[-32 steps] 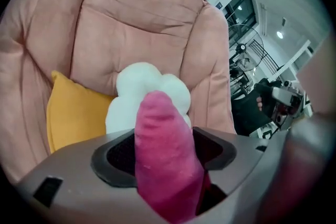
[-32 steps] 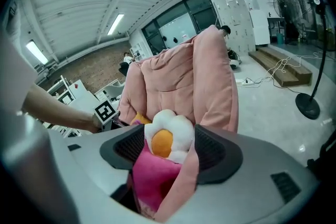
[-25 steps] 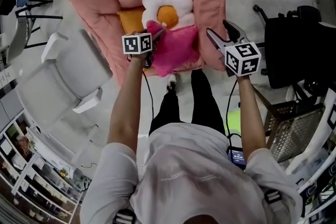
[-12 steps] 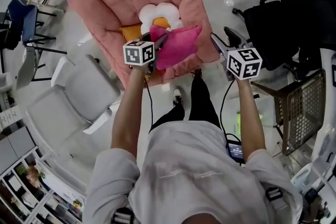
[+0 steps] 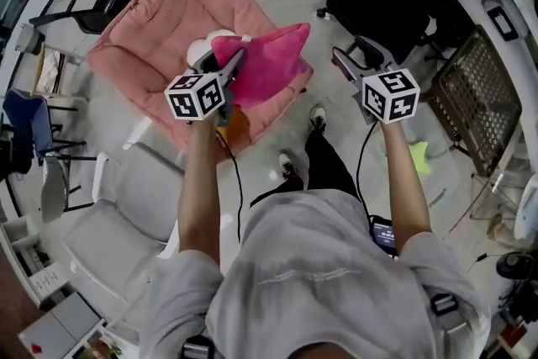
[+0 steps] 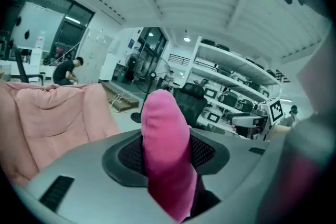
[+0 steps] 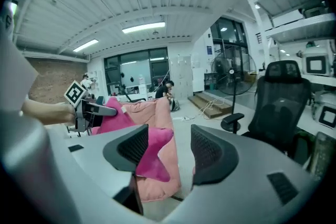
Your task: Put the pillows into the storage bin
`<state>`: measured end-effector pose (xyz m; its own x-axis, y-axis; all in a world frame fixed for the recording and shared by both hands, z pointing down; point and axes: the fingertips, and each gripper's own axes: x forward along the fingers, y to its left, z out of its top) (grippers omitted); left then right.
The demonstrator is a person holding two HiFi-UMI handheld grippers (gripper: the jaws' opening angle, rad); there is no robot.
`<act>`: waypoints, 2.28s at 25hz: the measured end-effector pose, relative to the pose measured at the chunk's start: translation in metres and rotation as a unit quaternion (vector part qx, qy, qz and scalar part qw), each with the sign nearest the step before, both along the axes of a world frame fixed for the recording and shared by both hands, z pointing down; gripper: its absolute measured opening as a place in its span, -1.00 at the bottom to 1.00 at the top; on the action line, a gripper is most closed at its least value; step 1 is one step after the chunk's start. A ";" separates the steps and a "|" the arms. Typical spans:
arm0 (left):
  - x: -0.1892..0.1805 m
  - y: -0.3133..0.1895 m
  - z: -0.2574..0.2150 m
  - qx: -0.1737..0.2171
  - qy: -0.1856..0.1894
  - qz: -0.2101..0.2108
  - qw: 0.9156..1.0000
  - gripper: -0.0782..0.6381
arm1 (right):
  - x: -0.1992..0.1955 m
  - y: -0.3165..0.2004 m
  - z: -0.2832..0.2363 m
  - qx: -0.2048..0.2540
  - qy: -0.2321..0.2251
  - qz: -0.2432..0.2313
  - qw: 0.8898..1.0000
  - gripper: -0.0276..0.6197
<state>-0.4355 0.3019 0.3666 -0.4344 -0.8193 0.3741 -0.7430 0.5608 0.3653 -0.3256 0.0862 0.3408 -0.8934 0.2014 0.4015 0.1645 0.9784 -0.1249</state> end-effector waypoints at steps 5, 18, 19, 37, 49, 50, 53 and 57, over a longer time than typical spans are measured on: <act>0.045 -0.091 -0.015 0.016 -0.011 0.117 0.993 -0.16 | 0.085 -0.072 -0.004 0.034 0.002 0.130 0.991 -0.15; 0.267 -0.356 0.011 0.017 0.023 0.396 0.918 -0.16 | 0.363 -0.226 0.029 0.037 0.056 0.393 0.917 -0.25; 0.288 -0.374 0.017 0.012 0.027 0.409 0.912 -0.16 | 0.388 -0.237 0.035 0.033 0.063 0.408 0.910 -0.25; 0.628 -0.591 0.257 -0.132 0.084 0.570 0.807 -0.16 | 0.721 -0.339 0.233 -0.097 0.164 0.561 0.806 -0.15; 0.770 -0.627 0.437 -0.248 0.112 0.698 0.663 -0.16 | 0.819 -0.343 0.358 -0.168 0.198 0.608 0.750 -0.15; 0.779 -0.627 0.451 -0.259 0.112 0.705 0.650 -0.16 | 0.825 -0.341 0.365 -0.175 0.203 0.610 0.746 -0.15; 0.795 -0.628 0.489 -0.290 0.120 0.696 0.646 -0.05 | 0.842 -0.341 0.375 -0.179 0.216 0.615 0.737 -0.14; 0.795 -0.643 0.515 -0.299 0.152 0.629 0.702 0.24 | 0.864 -0.355 0.375 -0.135 0.251 0.611 0.738 -0.12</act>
<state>0.3597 -0.3406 0.8820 0.6658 -0.1409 0.7327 -0.7261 -0.3484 0.5928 0.5383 -0.2691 0.7157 -0.2260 -0.4999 0.8361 -0.9543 0.2859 -0.0870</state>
